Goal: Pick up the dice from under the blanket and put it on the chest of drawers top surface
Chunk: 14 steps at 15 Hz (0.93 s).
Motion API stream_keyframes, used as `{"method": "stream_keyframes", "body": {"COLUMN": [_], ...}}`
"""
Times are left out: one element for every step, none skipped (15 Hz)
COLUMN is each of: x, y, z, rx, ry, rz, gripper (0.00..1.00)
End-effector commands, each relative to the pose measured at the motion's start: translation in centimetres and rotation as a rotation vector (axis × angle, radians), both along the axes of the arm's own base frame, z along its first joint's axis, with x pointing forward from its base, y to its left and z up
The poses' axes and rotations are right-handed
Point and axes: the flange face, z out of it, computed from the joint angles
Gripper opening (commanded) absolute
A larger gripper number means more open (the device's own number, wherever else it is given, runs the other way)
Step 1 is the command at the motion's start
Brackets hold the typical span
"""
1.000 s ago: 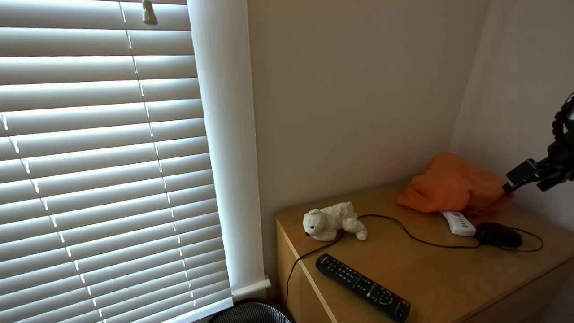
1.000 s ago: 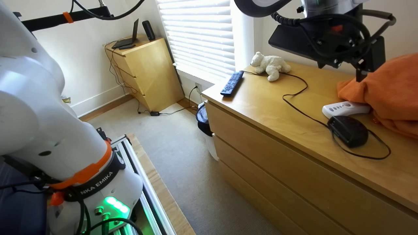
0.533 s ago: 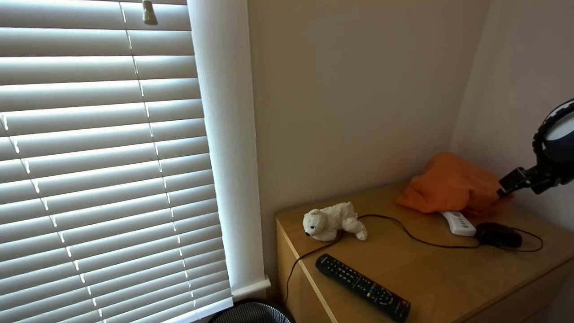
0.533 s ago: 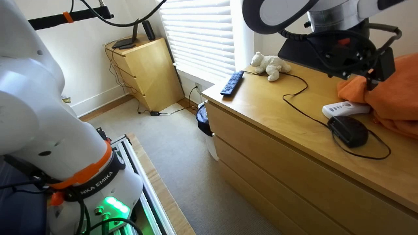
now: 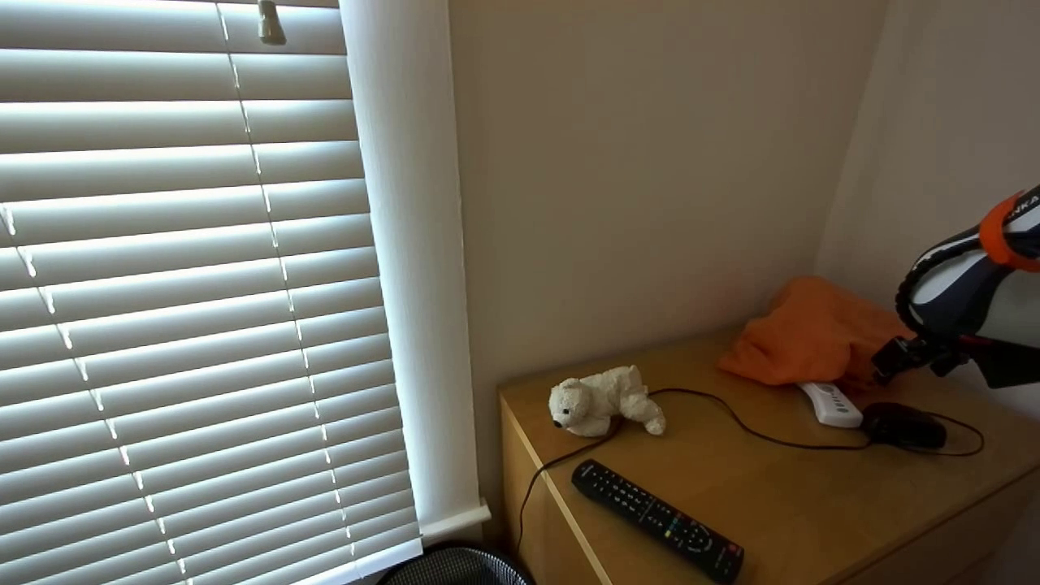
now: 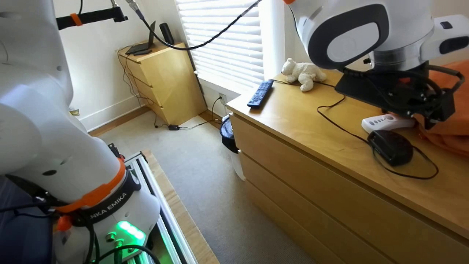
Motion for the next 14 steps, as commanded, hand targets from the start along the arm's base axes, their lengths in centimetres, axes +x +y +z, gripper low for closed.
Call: {"method": "stream_keyframes", "body": {"x": [2.4,2.8,3.2,3.6,4.1,4.3,4.5,4.8,5.1,5.3,5.6,5.8,6.1,6.3], "y": [-2.3,-2.8,-3.3,-3.6,-3.7,-4.0,-4.2,-4.3,-4.4,-4.4,-4.4,-4.3,-4.2,-4.1], "z": [-2.4,-2.9,-3.2,-3.5,-4.1,-4.3,-4.7,-5.0,-5.1,-5.3,-5.5,-5.7,-5.9,-6.1], "rx": [0.028,0.037,0.046,0.058,0.072,0.085,0.094,0.105,0.111,0.121,0.128,0.141,0.151,0.158], "ry": [0.031,0.042,0.047,0.056,0.061,0.074,0.077,0.084,0.083,0.086,0.085,0.083,0.08,0.079], "rz": [-0.038,-0.045,-0.059,-0.074,-0.09,-0.11,-0.124,-0.135,-0.144,-0.154,-0.159,-0.16,-0.156,-0.152], "gripper": [1.0,1.0,1.0,1.0,1.0,0.92,0.78,0.71,0.61,0.55,0.52,0.47,0.4,0.37]}}
